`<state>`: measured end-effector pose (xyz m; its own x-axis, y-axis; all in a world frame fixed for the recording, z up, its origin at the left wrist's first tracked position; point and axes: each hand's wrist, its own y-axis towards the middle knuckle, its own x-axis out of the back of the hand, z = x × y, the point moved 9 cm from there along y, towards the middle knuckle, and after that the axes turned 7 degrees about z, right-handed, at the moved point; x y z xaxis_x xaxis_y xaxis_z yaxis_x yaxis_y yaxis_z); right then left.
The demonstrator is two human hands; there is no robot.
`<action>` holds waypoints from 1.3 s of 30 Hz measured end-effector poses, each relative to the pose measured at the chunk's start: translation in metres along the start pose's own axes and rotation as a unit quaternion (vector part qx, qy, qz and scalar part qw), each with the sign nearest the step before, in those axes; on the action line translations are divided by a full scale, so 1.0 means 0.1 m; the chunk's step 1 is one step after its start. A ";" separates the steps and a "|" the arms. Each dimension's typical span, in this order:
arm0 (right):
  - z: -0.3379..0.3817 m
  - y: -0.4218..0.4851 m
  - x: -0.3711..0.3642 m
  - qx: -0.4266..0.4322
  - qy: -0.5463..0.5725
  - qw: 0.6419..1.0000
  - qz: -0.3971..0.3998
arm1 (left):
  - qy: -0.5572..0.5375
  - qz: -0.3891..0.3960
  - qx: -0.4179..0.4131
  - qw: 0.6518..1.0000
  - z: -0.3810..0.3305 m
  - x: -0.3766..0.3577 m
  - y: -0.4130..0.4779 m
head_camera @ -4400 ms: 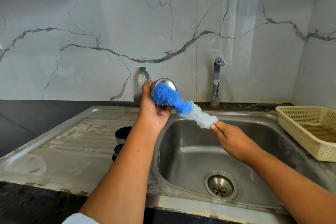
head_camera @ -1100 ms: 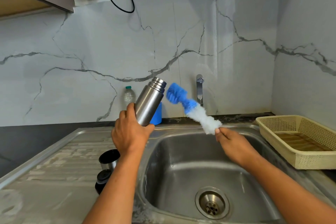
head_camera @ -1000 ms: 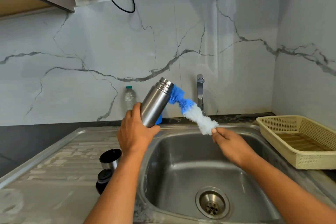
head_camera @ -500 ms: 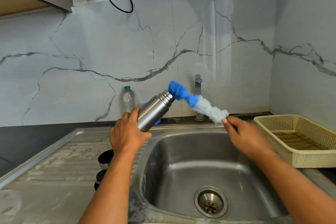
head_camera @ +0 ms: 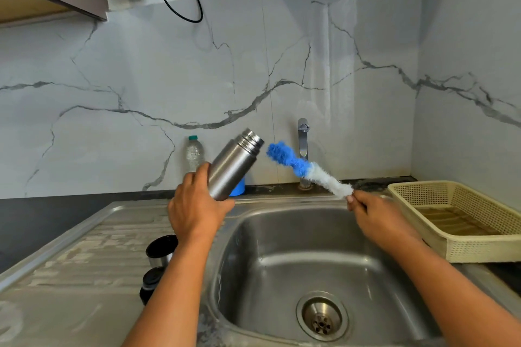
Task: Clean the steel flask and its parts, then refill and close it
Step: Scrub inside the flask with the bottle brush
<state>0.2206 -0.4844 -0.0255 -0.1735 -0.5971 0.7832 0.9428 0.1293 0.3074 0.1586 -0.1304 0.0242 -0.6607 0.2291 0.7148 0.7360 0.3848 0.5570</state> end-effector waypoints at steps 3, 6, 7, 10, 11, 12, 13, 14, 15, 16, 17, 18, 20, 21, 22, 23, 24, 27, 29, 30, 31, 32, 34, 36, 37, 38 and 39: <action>0.02 0.03 -0.10 -0.017 0.000 1.000 0.025 | -0.061 -0.018 0.005 0.998 -0.02 0.04 -0.01; 0.07 0.04 -0.19 -0.026 -0.022 0.998 0.052 | -0.111 -0.008 0.003 0.994 -0.07 0.00 -0.04; 0.06 0.04 -0.22 -0.032 -0.029 0.997 0.060 | -0.139 0.001 0.008 0.990 -0.08 -0.03 -0.06; 0.02 0.04 -0.29 -0.051 -0.039 0.995 0.075 | -0.246 0.010 0.021 0.969 -0.07 -0.11 -0.07; 0.02 0.05 -0.30 -0.056 -0.045 0.995 0.075 | -0.278 0.012 0.027 0.960 -0.05 -0.14 -0.06; 0.01 0.06 -0.30 -0.058 -0.050 0.994 0.073 | -0.305 0.014 0.035 0.952 -0.03 -0.17 -0.06; 0.01 0.07 -0.31 -0.058 -0.055 0.994 0.068 | -0.328 0.017 0.047 0.943 0.00 -0.20 -0.05; 0.03 0.08 -0.30 -0.054 -0.060 0.995 0.058 | -0.349 0.018 0.057 0.935 0.03 -0.22 -0.04; 0.06 0.08 -0.30 -0.046 -0.067 0.996 0.047 | -0.368 0.019 0.071 0.927 0.07 -0.25 -0.04; 0.11 0.09 -0.29 -0.032 -0.077 0.996 0.033 | -0.388 0.018 0.085 0.918 0.10 -0.27 -0.04; 0.16 0.09 -0.29 -0.016 -0.087 0.996 0.022 | -0.405 0.016 0.100 0.909 0.12 -0.29 -0.04; 0.23 0.09 -0.29 -0.001 -0.100 0.995 0.010 | -0.421 0.016 0.114 0.900 0.16 -0.31 -0.05; 0.42 0.06 -0.23 0.031 -0.128 0.991 -0.021 | -0.452 0.016 0.141 0.881 0.22 -0.36 -0.08; 0.53 0.02 -0.18 0.050 -0.152 0.986 -0.041 | -0.468 0.018 0.153 0.870 0.25 -0.39 -0.09; 0.66 -0.02 -0.12 0.068 -0.183 0.979 -0.061 | -0.482 0.019 0.164 0.860 0.28 -0.42 -0.11; 0.85 -0.06 -0.05 0.088 -0.224 0.967 -0.077 | -0.495 0.017 0.174 0.851 0.30 -0.44 -0.12; 1.05 -0.07 0.02 0.107 -0.266 0.954 -0.087 | -0.504 0.016 0.182 0.844 0.32 -0.46 -0.13; 1.72 0.04 0.19 0.154 -0.373 0.910 -0.093 | -0.531 0.014 0.203 0.823 0.36 -0.51 -0.16; 2.15 0.25 0.22 0.189 -0.422 0.881 -0.101 | -0.539 0.011 0.210 0.816 0.38 -0.53 -0.17; 2.31 0.38 0.22 0.193 -0.442 0.870 -0.099 | -0.537 0.010 0.212 0.816 0.39 -0.53 -0.17; 2.45 0.53 0.21 0.192 -0.462 0.861 -0.094 | -0.535 0.011 0.212 0.817 0.39 -0.54 -0.16; 2.55 0.67 0.18 0.189 -0.484 0.850 -0.085 | -0.534 0.012 0.212 0.818 0.39 -0.55 -0.17; 2.72 0.93 0.11 0.188 -0.525 0.827 -0.072 | -0.529 0.015 0.213 0.821 0.40 -0.56 -0.17; 2.84 1.15 0.02 0.196 -0.548 0.811 -0.062 | -0.523 0.018 0.211 0.825 0.42 -0.58 -0.15; 2.89 1.23 -0.03 0.201 -0.557 0.803 -0.059 | -0.519 0.020 0.209 0.828 0.42 -0.59 -0.15; 2.94 1.31 -0.08 0.206 -0.564 0.798 -0.056 | -0.516 0.021 0.206 0.831 0.41 -0.60 -0.14; 2.98 1.39 -0.13 0.210 -0.569 0.793 -0.055 | -0.513 0.023 0.203 0.834 0.41 -0.62 -0.13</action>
<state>0.2692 -0.2229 0.1675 -0.6184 0.4475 0.6460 0.7674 0.5209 0.3738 0.1835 -0.1133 -0.0443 -0.5648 0.8160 -0.1228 0.7908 0.5778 0.2021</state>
